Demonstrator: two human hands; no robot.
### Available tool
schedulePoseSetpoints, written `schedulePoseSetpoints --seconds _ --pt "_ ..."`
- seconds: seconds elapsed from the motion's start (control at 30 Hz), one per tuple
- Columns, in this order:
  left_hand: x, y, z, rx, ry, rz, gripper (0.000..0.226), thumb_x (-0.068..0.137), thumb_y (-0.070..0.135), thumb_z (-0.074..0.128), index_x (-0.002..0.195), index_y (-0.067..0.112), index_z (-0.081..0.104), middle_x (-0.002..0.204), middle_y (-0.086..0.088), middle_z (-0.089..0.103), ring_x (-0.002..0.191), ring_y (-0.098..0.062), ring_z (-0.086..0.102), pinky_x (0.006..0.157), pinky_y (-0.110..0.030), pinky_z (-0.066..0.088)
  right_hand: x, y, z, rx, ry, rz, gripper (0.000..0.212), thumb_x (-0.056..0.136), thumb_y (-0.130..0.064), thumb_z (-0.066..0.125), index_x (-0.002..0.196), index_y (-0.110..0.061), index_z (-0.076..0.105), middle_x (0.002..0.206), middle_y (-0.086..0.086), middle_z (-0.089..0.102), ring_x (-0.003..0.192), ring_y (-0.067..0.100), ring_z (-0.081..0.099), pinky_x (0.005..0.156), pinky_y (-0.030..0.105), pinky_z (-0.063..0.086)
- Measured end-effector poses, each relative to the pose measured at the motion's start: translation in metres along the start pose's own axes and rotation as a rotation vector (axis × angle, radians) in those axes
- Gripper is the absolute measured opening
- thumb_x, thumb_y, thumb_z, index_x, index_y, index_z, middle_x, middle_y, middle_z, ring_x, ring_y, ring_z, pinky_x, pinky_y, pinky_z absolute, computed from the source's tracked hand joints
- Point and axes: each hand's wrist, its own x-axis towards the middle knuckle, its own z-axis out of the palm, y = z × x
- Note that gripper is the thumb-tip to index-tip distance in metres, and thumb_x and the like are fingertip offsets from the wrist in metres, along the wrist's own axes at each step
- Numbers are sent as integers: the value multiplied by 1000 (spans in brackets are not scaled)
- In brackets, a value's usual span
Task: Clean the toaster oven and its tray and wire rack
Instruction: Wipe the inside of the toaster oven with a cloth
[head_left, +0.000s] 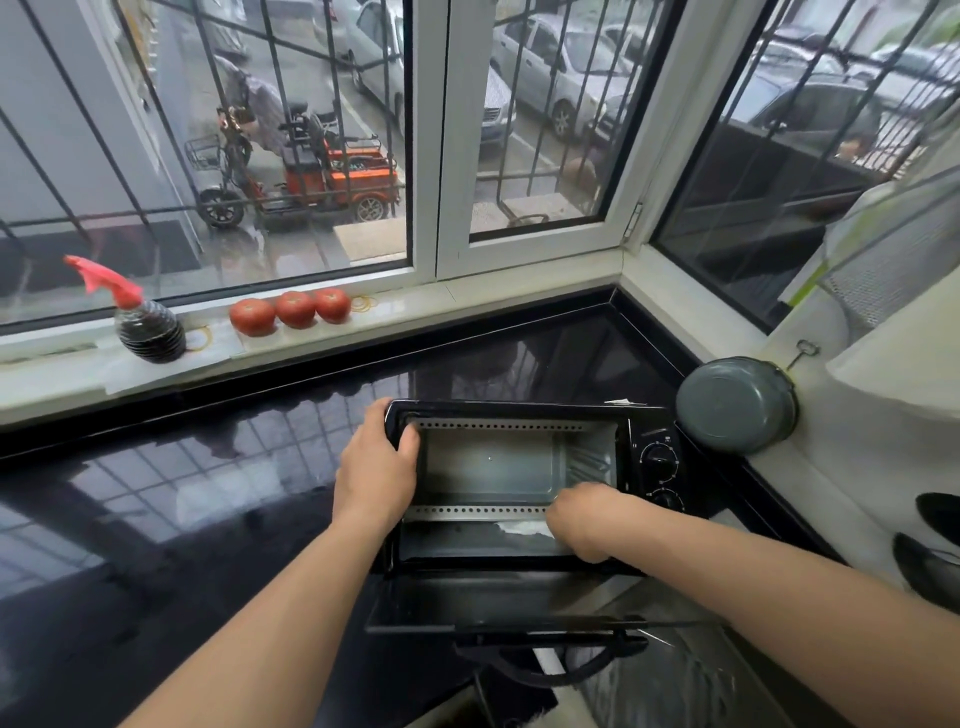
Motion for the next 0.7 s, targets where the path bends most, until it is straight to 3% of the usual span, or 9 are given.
schedulePoseSetpoints --seconds 0.1,0.2,0.27,0.4,0.53,0.63,0.7 --pt "2 2 0 -2 -4 -8 42 104 46 47 145 39 41 128 -3 64 105 -27 56 87 -42 40 -1 1 -4 39 -45 -43 12 89 6 51 84 -3 55 77 10 50 69 28 49 65 36 45" --pt "1 3 -1 -12 -23 -18 43 105 46 46 147 39 40 131 -4 64 114 -31 58 95 -48 45 -2 -1 -10 75 -97 -69 13 90 9 47 88 -1 56 71 7 44 73 29 48 65 36 42" --pt "1 3 -2 -12 -32 -26 44 105 46 46 147 38 39 132 -5 64 116 -32 59 97 -49 45 -4 -2 -15 79 -79 -53 13 89 9 48 84 -1 55 70 7 43 66 27 46 56 34 40" --pt "1 4 -3 -22 -31 -23 41 105 45 46 145 39 40 128 -2 64 102 -23 53 93 -48 44 -12 0 -23 79 -42 -27 13 79 11 61 77 -2 61 64 7 49 54 22 44 44 28 35" --pt "0 4 -2 -20 -23 -10 37 106 43 46 143 39 42 125 -2 64 97 -22 51 86 -43 42 -9 -1 -26 174 -53 -2 12 82 8 60 88 2 68 77 14 60 67 28 52 56 32 41" --pt "0 3 -2 -3 -26 -18 38 106 44 45 143 39 42 125 -4 64 97 -24 51 85 -43 41 -5 -10 -20 124 -80 -4 18 88 7 50 98 3 65 74 10 51 65 27 49 59 33 43" --pt "0 3 -2 9 -25 -22 39 106 45 45 144 38 41 126 -5 64 99 -26 52 86 -44 41 -7 -13 -15 62 -31 16 18 89 3 50 99 -2 63 83 8 58 76 30 57 65 34 47"
